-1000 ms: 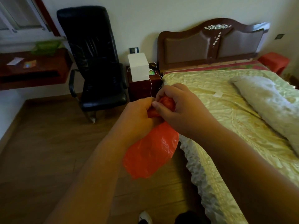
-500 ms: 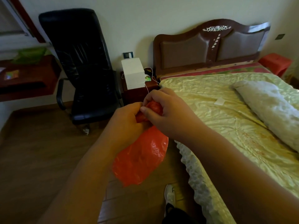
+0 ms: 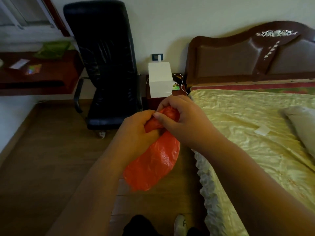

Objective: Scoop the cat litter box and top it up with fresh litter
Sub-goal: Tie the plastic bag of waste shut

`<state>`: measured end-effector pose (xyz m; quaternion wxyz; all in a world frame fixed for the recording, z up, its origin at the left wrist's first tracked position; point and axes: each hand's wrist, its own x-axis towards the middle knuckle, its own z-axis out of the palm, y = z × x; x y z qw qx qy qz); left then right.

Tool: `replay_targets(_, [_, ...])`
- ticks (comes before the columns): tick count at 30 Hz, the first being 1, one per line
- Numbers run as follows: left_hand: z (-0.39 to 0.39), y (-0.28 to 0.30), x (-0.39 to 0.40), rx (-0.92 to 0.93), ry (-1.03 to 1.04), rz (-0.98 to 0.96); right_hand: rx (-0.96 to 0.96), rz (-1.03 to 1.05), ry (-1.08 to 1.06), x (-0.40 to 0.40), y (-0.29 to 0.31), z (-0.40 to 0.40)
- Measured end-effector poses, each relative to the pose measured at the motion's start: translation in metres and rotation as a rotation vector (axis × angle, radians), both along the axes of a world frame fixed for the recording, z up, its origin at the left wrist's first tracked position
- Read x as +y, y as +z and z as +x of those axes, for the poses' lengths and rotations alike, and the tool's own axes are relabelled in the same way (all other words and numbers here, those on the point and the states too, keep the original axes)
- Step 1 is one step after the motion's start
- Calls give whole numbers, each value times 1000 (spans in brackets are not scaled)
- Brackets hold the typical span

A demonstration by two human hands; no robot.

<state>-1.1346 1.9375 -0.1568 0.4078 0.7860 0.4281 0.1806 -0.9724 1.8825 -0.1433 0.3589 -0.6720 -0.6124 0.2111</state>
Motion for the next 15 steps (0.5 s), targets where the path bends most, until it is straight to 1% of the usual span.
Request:
replay_targets(4, [4, -11, 50, -18, -18, -22, 38, -28, -12, 45, -12, 5])
replay_targets(9, [4, -23, 114, -56, -60, -60, 25, -78, -44, 103, -20, 2])
replay_targets(15, [8, -50, 186, -41, -134, -107, 38, -154, -80, 162, -42, 1])
